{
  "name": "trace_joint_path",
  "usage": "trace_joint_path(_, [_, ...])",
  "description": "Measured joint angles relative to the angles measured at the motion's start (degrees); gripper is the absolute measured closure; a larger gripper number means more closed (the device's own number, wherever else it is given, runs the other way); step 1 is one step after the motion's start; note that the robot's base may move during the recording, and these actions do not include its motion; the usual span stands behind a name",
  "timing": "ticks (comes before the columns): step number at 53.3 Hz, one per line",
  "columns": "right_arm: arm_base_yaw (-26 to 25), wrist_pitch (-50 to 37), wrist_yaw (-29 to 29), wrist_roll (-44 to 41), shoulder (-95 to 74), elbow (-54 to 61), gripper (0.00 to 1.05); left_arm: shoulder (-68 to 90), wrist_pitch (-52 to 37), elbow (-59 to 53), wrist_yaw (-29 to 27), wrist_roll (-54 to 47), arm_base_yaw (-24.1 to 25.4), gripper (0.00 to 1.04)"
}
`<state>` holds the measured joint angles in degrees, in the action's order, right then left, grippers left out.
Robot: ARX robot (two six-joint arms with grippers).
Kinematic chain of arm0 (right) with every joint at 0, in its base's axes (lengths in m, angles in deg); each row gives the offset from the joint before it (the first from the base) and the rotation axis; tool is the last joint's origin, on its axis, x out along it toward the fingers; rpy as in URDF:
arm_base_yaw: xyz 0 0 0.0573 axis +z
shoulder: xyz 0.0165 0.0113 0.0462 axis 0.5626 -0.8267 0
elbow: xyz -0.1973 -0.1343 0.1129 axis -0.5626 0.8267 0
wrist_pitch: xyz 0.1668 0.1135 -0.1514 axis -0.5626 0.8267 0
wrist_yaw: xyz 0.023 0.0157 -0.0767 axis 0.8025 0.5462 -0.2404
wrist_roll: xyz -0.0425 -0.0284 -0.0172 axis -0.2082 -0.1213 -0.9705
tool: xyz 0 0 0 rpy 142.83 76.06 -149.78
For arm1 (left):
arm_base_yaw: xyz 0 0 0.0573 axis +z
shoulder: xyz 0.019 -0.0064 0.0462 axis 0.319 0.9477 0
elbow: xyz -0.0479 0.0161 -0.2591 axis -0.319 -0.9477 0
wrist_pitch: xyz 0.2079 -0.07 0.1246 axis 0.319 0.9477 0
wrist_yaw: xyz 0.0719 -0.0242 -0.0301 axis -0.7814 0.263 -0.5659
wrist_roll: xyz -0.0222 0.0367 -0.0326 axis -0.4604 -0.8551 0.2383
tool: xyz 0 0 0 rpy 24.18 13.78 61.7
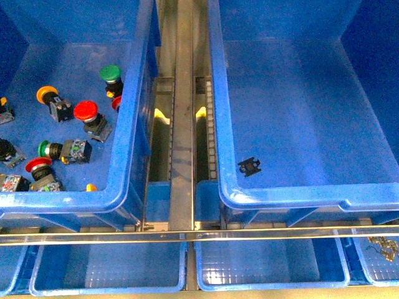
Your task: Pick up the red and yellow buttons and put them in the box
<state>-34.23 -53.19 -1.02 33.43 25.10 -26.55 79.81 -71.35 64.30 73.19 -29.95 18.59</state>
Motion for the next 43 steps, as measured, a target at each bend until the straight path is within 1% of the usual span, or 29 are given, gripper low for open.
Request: trace_joint_path(43, [0.0, 0.0, 0.0, 0.0, 0.0, 0.0, 0.07, 0.0, 0.0, 0.0, 0.0, 0.0, 0.0, 0.08])
